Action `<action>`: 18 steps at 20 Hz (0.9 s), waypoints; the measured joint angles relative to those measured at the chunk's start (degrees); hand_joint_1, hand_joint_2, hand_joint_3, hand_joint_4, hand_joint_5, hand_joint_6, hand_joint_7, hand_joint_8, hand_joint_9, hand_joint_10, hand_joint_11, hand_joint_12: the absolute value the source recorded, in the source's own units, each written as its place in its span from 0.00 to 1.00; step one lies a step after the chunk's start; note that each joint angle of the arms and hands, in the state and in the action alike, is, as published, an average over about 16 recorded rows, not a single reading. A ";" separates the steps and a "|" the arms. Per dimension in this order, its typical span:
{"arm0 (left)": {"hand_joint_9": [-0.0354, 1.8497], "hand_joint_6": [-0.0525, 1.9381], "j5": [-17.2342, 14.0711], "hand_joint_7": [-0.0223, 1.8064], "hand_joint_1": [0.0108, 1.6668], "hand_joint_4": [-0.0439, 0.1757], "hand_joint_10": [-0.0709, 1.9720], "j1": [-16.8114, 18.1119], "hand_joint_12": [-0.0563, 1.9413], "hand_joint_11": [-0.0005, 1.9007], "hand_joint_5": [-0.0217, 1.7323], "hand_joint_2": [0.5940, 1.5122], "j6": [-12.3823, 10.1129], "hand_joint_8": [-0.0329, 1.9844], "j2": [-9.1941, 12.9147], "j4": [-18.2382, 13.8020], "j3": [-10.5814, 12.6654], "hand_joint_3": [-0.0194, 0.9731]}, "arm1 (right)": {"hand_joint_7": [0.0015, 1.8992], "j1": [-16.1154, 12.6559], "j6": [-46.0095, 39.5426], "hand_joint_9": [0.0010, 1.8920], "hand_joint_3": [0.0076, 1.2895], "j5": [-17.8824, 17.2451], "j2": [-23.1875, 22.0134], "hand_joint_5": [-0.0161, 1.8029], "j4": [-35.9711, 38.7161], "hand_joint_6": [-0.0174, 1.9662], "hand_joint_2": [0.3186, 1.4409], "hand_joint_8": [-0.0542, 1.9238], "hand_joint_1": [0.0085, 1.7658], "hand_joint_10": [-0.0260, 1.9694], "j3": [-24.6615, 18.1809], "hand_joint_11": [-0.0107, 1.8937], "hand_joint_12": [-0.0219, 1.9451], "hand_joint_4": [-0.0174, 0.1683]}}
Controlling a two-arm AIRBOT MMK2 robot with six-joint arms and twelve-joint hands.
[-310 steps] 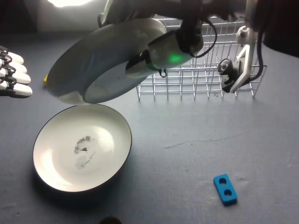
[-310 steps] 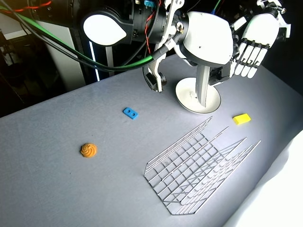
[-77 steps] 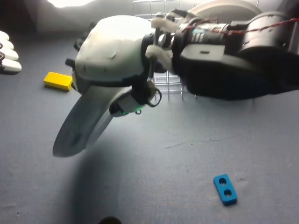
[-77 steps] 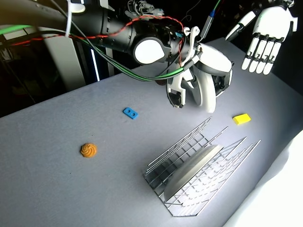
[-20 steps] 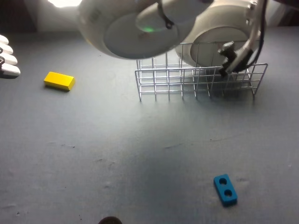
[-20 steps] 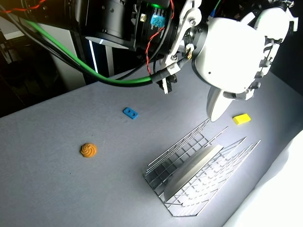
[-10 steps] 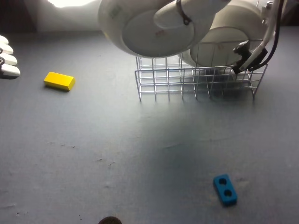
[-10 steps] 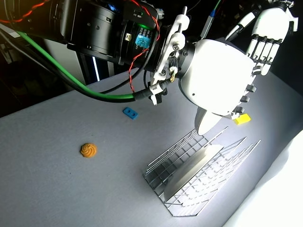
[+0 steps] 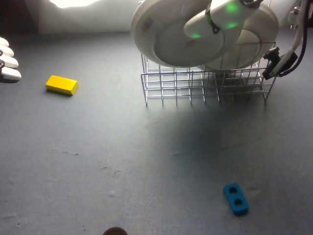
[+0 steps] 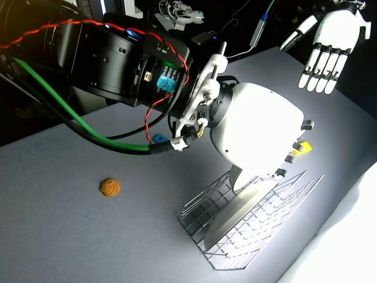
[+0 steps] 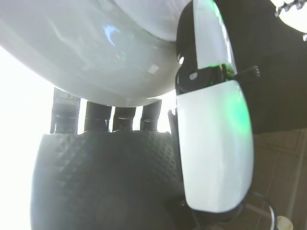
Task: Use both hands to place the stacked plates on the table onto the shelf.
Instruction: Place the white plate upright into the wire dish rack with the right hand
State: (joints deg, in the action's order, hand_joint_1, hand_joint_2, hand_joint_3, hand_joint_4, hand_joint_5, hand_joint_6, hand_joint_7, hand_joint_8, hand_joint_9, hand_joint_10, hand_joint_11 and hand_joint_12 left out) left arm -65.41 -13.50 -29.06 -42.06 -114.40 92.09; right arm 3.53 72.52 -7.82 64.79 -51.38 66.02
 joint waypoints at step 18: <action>0.03 0.03 -0.01 0.05 0.00 0.22 0.04 -0.01 0.03 0.01 0.05 0.55 0.00 0.02 -0.19 -0.28 -0.02 0.03 | 0.58 4.46 0.60 0.68 0.01 -0.70 2.00 0.56 2.42 0.41 0.59 0.40 0.69 0.02 2.79 0.45 0.55 0.17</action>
State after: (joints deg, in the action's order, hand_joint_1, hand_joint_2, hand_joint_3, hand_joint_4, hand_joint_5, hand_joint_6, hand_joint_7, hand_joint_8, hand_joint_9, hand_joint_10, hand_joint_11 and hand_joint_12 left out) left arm -65.42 -13.50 -29.06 -42.24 -114.68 92.07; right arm 7.99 73.12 -8.53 66.79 -48.95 68.82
